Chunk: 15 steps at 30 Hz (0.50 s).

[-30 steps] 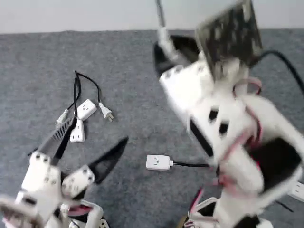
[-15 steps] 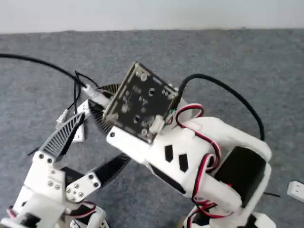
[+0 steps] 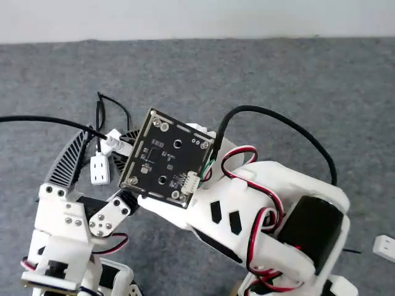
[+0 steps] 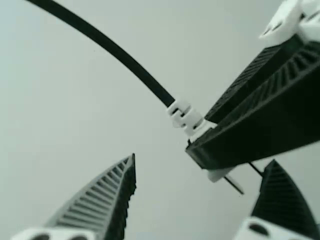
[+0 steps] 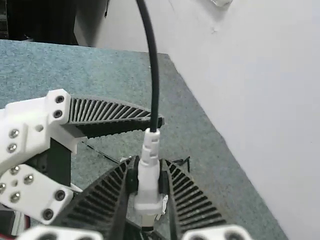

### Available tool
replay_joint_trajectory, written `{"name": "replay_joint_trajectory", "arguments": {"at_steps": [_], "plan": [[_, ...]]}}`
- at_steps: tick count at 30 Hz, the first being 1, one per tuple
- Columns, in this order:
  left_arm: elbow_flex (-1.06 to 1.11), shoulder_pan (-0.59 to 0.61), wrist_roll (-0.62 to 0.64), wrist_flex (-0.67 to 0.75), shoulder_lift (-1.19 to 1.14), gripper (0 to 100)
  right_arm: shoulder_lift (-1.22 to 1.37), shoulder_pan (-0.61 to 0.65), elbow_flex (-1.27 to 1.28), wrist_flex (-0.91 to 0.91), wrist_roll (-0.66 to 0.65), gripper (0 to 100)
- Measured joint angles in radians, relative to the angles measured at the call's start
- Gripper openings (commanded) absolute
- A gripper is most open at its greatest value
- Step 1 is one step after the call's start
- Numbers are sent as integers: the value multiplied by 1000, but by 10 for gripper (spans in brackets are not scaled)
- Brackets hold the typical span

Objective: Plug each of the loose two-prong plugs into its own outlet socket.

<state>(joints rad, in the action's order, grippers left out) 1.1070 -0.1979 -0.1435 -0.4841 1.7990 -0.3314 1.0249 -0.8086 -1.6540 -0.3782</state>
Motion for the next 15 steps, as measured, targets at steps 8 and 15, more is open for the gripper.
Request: {"name": "replay_joint_trajectory", "arguments": {"at_steps": [8,15], "plan": [[34,74,3,2,2,372,-40,0,0,-21,0,8],[35,184,15,2,0,372,-86,5,0,-94,0,8]]}}
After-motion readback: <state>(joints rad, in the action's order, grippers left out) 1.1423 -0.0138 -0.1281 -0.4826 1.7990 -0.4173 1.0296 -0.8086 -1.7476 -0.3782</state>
